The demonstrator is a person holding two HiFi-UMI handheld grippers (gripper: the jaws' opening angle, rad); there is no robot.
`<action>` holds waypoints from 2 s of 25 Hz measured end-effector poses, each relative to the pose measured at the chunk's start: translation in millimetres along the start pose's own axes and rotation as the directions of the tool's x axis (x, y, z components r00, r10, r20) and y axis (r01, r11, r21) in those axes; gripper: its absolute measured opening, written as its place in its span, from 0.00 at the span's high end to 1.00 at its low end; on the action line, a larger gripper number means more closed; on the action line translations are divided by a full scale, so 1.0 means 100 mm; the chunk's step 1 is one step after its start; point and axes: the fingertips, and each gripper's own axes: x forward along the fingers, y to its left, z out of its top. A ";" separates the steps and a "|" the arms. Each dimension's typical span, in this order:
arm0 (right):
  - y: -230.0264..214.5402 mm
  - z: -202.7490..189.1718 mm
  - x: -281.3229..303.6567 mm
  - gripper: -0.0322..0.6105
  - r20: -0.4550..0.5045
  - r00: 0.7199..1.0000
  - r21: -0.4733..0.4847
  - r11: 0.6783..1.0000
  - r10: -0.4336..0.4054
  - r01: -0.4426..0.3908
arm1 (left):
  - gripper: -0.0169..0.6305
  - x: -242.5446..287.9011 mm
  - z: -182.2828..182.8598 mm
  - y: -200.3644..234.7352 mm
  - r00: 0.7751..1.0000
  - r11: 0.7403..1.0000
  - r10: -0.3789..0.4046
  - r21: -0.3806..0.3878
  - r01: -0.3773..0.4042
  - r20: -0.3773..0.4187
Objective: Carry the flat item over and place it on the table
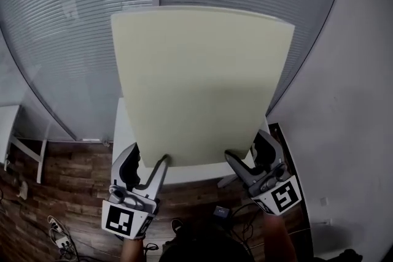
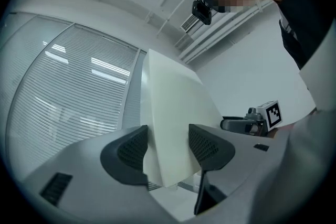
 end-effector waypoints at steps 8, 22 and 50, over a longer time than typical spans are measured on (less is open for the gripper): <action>-0.05 -0.33 0.61 0.47 -0.044 0.999 -0.019 1.000 -0.018 0.017 | 0.59 0.30 -0.14 0.62 0.997 0.998 -0.057 0.014 0.056 0.060; -0.09 -0.56 0.75 0.47 -0.043 0.999 0.039 0.999 0.013 -0.012 | 0.59 0.37 -0.27 0.78 1.000 1.000 -0.010 0.021 0.009 0.021; 0.48 -2.64 1.02 0.47 -0.394 0.897 0.476 0.879 0.201 0.012 | 0.59 0.07 -2.17 1.42 0.922 0.966 0.035 -0.223 -0.129 -0.386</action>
